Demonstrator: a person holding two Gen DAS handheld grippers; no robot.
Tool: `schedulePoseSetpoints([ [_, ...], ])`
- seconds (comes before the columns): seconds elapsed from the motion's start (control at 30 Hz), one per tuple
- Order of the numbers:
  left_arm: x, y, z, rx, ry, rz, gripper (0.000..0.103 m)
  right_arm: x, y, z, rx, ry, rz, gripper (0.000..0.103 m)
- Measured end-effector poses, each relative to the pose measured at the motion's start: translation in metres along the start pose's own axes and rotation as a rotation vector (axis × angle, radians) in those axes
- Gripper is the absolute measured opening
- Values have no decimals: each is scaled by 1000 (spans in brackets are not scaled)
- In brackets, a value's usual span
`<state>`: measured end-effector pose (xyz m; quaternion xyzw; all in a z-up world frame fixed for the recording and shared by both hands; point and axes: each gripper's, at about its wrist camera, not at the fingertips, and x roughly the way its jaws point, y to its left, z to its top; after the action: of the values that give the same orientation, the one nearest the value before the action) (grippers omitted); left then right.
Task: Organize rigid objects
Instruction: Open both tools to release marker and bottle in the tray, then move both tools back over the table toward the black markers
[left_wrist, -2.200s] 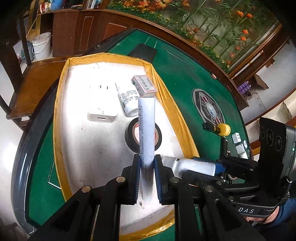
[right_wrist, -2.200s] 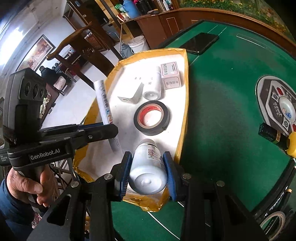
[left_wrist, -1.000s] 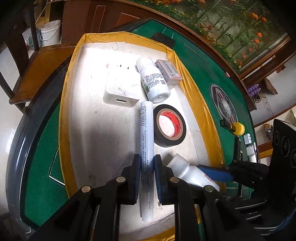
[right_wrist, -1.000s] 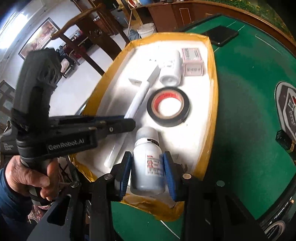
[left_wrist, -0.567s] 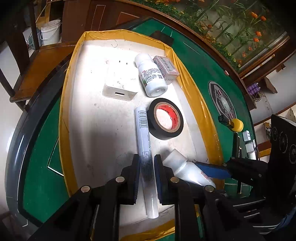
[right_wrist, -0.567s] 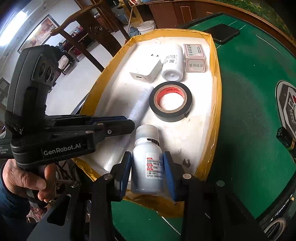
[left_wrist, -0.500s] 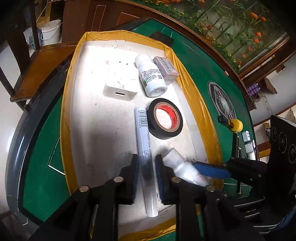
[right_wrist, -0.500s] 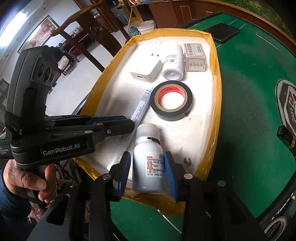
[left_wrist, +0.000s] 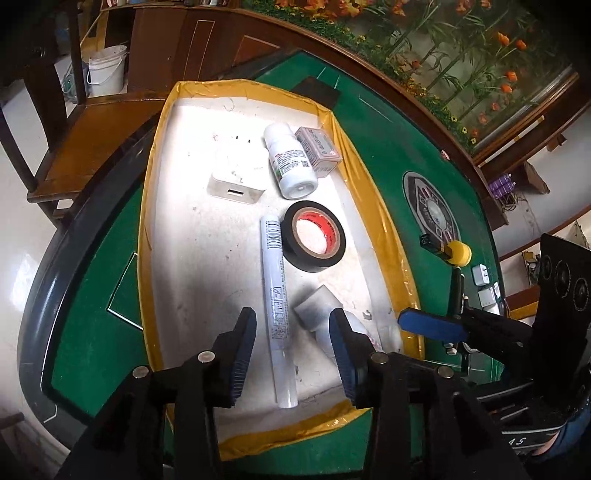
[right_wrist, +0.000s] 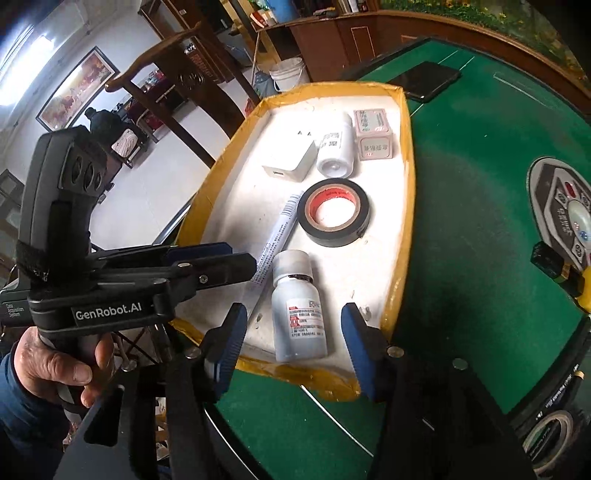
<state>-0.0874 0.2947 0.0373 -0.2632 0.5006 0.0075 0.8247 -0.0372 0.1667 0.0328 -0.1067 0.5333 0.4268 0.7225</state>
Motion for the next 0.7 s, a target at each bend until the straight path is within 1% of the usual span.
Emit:
schedulePoseSetpoints([
  [0.13,-5,-9,-3,9,-12,-5,43,-11,-5,-5,15,-18,-5,52],
  [0.4,-5,-38,-5,50,-22,-20,43,-38,-23,-16,53,-52,-18,54],
  [0.7,-2,-85,-5,127,-27,-58,43,-73,-64,-34,151,-103,-45,56],
])
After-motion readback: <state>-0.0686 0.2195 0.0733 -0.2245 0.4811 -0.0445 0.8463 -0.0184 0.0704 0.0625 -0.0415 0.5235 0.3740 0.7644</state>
